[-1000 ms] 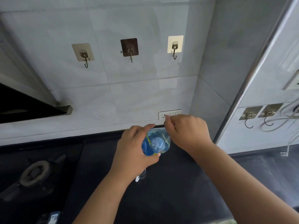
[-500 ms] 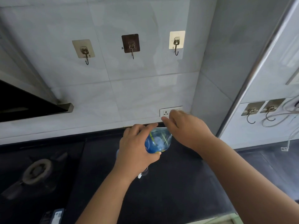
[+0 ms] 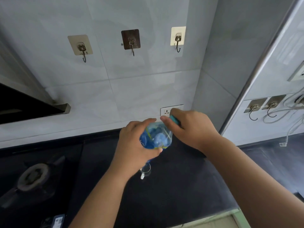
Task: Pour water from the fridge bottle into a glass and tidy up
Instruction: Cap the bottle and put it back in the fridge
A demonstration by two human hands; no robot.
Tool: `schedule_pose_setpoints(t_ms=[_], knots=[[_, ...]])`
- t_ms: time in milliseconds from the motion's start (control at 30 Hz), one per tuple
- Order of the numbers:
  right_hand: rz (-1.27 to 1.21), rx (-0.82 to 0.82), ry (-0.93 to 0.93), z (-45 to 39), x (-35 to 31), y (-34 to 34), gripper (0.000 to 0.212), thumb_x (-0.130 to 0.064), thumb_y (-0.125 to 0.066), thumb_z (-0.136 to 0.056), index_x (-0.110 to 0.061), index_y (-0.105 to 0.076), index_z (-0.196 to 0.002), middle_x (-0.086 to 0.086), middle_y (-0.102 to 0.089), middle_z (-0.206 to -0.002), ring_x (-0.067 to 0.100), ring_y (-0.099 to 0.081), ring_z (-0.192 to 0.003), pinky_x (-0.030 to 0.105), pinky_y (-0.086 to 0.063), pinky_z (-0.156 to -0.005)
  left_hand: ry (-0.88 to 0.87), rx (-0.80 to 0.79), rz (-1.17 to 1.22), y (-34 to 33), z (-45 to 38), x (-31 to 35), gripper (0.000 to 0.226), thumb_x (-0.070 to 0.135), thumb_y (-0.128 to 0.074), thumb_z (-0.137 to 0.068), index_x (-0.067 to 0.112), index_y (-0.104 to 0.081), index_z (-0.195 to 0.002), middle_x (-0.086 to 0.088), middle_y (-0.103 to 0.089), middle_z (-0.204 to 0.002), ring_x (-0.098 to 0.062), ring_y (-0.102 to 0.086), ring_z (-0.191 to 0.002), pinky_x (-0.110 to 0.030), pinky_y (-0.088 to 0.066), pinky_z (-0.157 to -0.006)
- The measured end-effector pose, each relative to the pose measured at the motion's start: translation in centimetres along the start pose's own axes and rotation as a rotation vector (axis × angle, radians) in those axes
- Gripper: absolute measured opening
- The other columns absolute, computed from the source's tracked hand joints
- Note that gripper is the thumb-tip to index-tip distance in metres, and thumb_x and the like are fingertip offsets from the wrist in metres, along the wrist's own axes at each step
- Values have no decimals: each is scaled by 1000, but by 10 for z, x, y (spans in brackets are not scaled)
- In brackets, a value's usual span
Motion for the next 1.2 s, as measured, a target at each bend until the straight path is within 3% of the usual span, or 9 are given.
schedule_pose_setpoints(t_ms=[100,200,333,500,600,700,800,967,1200], knots=[[24,96,-65,6,-1,1,63,-66,-26,-96,-13,-48,-69,0,-49,-56,28,-49,-59,33,-35,-52,-41,-53,10,1,-3,2,86,38,-94,-64,51,-53,-138,22,-51,-119,-8,-50,-117,-27,-45,-101],[85,-112,-388,7,12,-13,64,-58,-30,-101,-12,-64,-73,2,-57,-68,31,-55,-69,32,-35,-60,-177,91,-343,4,2,12,86,45,-90,-61,37,-56,-140,11,-58,-116,-19,-57,-103,-39,-54,-85],[8,-308,-456,15,11,-27,68,-67,-29,-101,-16,-65,-74,3,-65,-77,18,-56,-67,32,-44,-63,-151,61,-362,-1,9,-3,88,51,-88,-63,40,-52,-141,14,-59,-121,-17,-58,-106,-40,-55,-85],[-889,-345,-466,36,1,-62,53,-71,-42,-97,-25,-67,-102,-6,-74,-102,13,-72,-84,39,-57,-85,179,0,195,15,18,-39,98,40,-97,-64,52,-46,-146,25,-58,-135,-3,-59,-123,-39,-54,-105],[-1172,-512,-414,45,-6,-91,44,-66,-55,-95,-39,-63,-128,-11,-71,-128,16,-69,-118,48,-51,-108,322,8,569,27,24,-47,97,34,-99,-62,43,-50,-145,15,-68,-133,-10,-68,-120,-43,-58,-100],[-1409,-651,-340,43,-21,-101,39,-40,-56,-103,-31,-59,-141,4,-69,-137,31,-65,-126,58,-43,-114,278,62,663,44,35,-28,79,17,-91,-74,25,-54,-144,1,-71,-133,-21,-68,-123,-40,-58,-99],[-1541,-856,-239,46,-39,-101,49,-29,-58,-97,-23,-56,-145,15,-61,-144,42,-58,-131,60,-43,-113,266,142,615,60,52,-5,68,7,-82,-83,22,-55,-144,-1,-72,-131,-20,-69,-122,-34,-58,-97],[-1523,-1187,33,63,-63,-95,58,-5,-60,-94,-23,-52,-149,8,-55,-152,34,-58,-134,51,-46,-112,343,339,474,76,99,22,72,9,-83,-84,32,-53,-146,1,-70,-135,-21,-65,-128,-52,-51,-109],[-1501,-1512,11,122,-95,-121,68,17,-70,-84,-13,-56,-144,1,-56,-151,38,-64,-127,49,-53,-106,526,621,371,71,206,66,74,8,-84,-81,26,-52,-146,1,-72,-132,-19,-69,-123,-41,-56,-105]])
Point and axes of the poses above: each hand's wrist, its own z-axis away from the middle knuckle, its own y-axis out of the back of the hand, x = y × z, the point moved 8 cm from there along -z, towards the middle knuckle
